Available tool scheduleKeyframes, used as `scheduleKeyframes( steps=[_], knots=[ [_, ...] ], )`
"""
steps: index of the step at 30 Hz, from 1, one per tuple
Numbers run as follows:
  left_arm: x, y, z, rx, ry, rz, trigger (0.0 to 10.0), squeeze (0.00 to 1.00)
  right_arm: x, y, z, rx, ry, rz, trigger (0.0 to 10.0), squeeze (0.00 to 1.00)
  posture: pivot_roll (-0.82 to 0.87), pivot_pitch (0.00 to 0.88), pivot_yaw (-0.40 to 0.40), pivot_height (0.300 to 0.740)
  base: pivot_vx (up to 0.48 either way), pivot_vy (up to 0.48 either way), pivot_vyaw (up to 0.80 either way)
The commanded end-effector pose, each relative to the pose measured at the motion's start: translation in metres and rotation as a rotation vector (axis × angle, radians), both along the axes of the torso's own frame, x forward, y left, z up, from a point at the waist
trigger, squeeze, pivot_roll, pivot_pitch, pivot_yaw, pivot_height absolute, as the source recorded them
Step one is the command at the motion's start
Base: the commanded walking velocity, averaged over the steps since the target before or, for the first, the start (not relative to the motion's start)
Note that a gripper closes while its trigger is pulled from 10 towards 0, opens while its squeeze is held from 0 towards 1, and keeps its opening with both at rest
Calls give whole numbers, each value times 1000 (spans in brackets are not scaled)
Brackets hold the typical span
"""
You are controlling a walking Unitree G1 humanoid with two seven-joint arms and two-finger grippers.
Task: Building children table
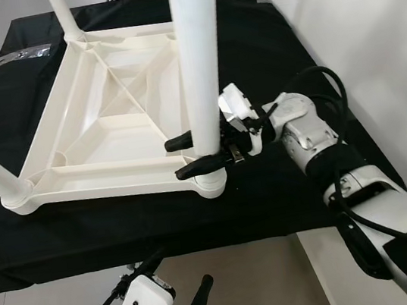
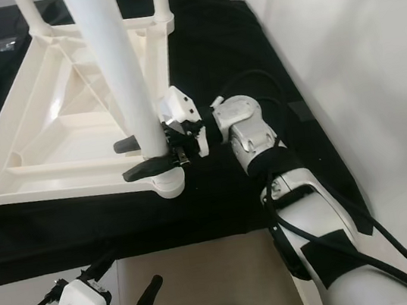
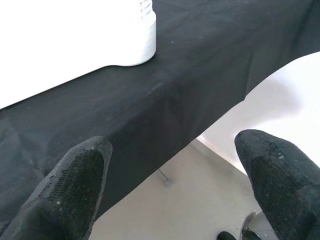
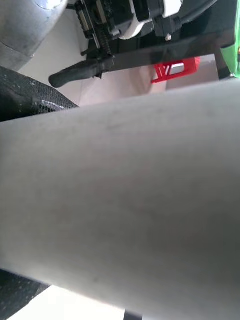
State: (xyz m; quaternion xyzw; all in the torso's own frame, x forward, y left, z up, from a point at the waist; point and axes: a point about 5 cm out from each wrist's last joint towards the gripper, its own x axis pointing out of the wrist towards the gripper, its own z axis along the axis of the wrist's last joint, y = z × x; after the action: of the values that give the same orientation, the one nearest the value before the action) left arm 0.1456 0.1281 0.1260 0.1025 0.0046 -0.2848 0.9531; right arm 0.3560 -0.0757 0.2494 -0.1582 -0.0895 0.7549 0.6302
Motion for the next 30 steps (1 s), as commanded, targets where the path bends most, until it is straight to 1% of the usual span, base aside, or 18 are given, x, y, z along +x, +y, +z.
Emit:
scheduleKeyframes(
  steps=[1, 3, 6, 8, 10, 11, 12, 14, 15, 16, 17, 18, 20, 23, 25, 28, 29, 30],
  knots=[
    [-2, 0, -4, 9, 23, 1, 10000, 0, 0, 2, -17, -22, 89, -7, 10000, 0, 77, 230, -40, 740, 0, 0, 0],
    [-2, 0, -4, 8, 22, 2, 10000, 0, 4, 7, -22, -16, 124, -79, 10000, 0, 77, 230, -41, 740, 0, 0, 0],
    [-2, 0, -4, 7, 22, 3, 10000, 0, 5, 8, -23, -15, 140, -105, 10000, 0, 77, 230, -41, 740, 0, 0, 0],
    [-2, 0, -4, 6, 22, 3, 10000, 0, 9, 13, -34, -18, 180, -222, 10000, 0, 74, 231, -43, 740, 0, 0, 0],
    [-2, 0, -4, 6, 22, 3, 10000, 0, 9, 13, -34, -18, 180, -222, 10000, 0, 74, 231, -43, 740, 0, 0, 0],
    [-2, 0, -4, 5, 22, 3, 10000, 0, 11, 14, -40, -23, 193, -284, 10000, 0, 73, 232, -42, 740, 0, 0, 0],
    [-2, 0, -4, 5, 22, 3, 10000, 0, 11, 14, -40, -23, 193, -284, 10000, 0, 73, 232, -42, 740, 0, 0, 0],
    [-2, -1, -4, 3, 22, 2, 10000, 0, 17, 13, -51, -19, 237, -438, 10000, 0, 69, 233, -43, 740, 0, 0, 0],
    [-2, -1, -4, 2, 22, 2, 10000, 0, 19, 11, -55, -20, 249, -495, 10000, 0, 69, 233, -43, 740, 0, 0, 0],
    [-2, -1, -4, 2, 22, 2, 10000, 0, 19, 11, -55, -20, 249, -495, 10000, 0, 69, 233, -43, 740, 0, 0, 0],
    [-2, -1, -4, 2, 23, 2, 10000, 0, 21, 10, -57, -13, 270, -548, 10000, 0, 69, 233, -43, 740, 0, 0, 0],
    [-2, -1, -4, 2, 23, 2, 10000, 0, 21, 10, -57, -13, 270, -548, 10000, 0, 69, 233, -43, 740, 0, 0, 0],
    [-2, -1, -4, 1, 23, 1, 10000, 0, 23, 6, -61, 14, 297, -621, 10000, 0, 64, 231, -41, 740, 0, 0, 0],
    [-2, -1, -4, 0, 24, 1, 10000, 0, 23, 5, -62, 22, 299, -641, 10000, 0, 64, 231, -41, 740, 0, 0, 0],
    [-1, 0, -4, 1, 25, -2, 10000, 0, 21, 4, -67, 47, 314, -694, 10000, 0, 58, 227, -35, 740, 0, 0, 0],
    [0, 0, -5, 1, 25, -3, 10000, 0, 20, 4, -69, 60, 323, -713, 10000, 0, 55, 225, -34, 740, 0, 0, 0],
    [1, 1, -5, 2, 26, -4, 10000, 0, 19, 4, -72, 71, 328, -758, 10000, 0, 52, 221, -35, 740, 0, 0, 0],
    [1, 1, -5, 2, 26, -4, 10000, 0, 19, 4, -72, 71, 328, -758, 10000, 0, 52, 221, -35, 740, 0, 0, 0]
  ],
)
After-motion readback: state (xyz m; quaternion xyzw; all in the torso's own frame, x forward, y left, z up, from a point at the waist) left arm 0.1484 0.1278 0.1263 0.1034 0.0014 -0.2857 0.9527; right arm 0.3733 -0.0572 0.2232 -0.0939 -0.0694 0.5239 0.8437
